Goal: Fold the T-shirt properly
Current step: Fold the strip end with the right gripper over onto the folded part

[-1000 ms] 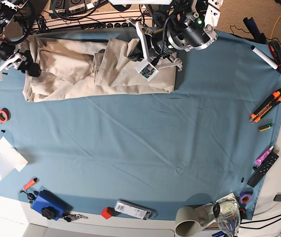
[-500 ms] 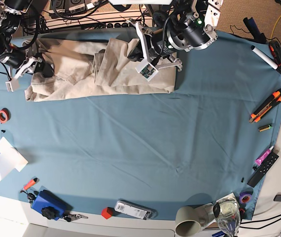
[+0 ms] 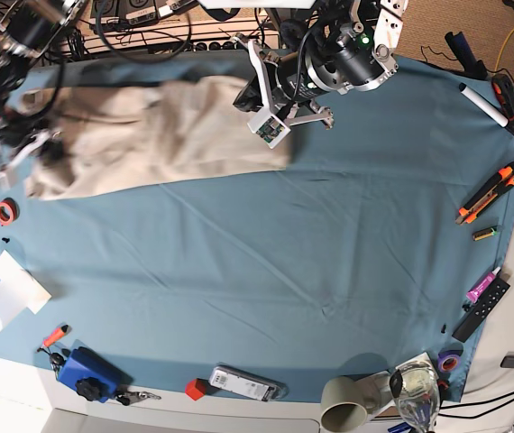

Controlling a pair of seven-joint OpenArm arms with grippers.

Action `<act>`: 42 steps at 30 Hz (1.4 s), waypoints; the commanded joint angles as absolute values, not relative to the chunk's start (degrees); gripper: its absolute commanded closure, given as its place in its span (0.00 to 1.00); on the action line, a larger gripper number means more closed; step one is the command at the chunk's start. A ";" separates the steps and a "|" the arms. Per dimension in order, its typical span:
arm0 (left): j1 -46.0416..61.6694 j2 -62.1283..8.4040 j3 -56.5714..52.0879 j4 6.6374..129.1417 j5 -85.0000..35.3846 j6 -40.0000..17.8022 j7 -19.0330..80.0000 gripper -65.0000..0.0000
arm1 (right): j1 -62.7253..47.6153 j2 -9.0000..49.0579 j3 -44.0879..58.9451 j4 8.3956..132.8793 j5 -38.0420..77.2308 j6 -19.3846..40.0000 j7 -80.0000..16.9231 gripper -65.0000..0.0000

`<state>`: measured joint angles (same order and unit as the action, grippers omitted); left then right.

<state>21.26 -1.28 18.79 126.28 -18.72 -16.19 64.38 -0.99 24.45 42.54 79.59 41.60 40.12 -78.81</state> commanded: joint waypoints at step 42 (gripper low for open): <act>30.17 -6.55 18.96 135.00 -11.11 -10.00 61.87 1.00 | -6.50 17.61 25.96 103.18 68.31 40.00 -80.00 1.00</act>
<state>29.95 -6.68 18.74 134.04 -10.55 -9.67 62.96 -7.14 16.80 25.58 102.13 66.61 39.94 -81.21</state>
